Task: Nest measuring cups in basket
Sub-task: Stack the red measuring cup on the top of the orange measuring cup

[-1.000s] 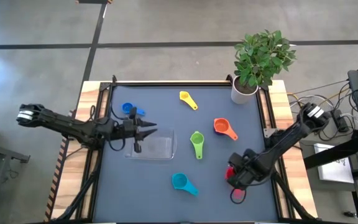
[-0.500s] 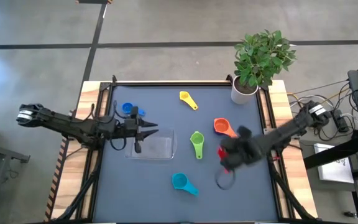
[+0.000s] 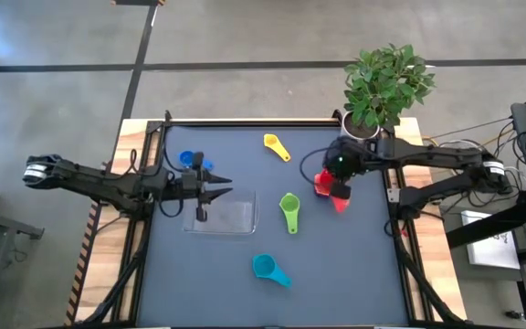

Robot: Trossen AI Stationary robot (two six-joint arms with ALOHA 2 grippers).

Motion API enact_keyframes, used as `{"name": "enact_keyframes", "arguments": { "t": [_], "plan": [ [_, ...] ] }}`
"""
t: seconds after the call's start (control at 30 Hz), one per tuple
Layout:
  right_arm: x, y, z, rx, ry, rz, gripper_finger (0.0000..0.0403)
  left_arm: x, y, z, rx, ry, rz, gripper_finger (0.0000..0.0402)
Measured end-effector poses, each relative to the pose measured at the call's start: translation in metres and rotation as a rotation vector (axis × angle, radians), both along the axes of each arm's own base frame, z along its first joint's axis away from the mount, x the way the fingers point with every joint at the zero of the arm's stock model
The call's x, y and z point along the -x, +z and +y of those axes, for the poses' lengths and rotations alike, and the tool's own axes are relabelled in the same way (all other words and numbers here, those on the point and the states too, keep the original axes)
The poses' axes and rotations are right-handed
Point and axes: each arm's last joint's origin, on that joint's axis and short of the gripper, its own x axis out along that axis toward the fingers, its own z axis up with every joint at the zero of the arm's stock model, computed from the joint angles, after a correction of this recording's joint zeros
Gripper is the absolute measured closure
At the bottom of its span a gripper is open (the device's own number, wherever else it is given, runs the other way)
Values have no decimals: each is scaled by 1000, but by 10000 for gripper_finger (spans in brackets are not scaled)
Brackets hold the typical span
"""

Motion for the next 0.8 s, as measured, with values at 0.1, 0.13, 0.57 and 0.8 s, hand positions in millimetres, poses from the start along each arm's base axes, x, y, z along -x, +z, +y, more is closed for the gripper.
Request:
{"name": "enact_keyframes", "arguments": {
  "t": [0.1, 0.13, 0.57, 0.8],
  "plan": [
    [1, -12, -8, 9, 6, 44, 394, 2, 3, 2, -24, 3, -12, 324],
    [1, -16, -9, 9, 13, 62, 394, 3, 4, 3, -37, 10, -18, 324],
    [-23, -43, -34, 14, 140, 154, 394, 2, 26, 5, -37, -43, 83, 324],
    [-20, -54, -58, -13, 166, 200, 394, -2, 24, 6, -53, -33, 101, 324]
  ]
}}
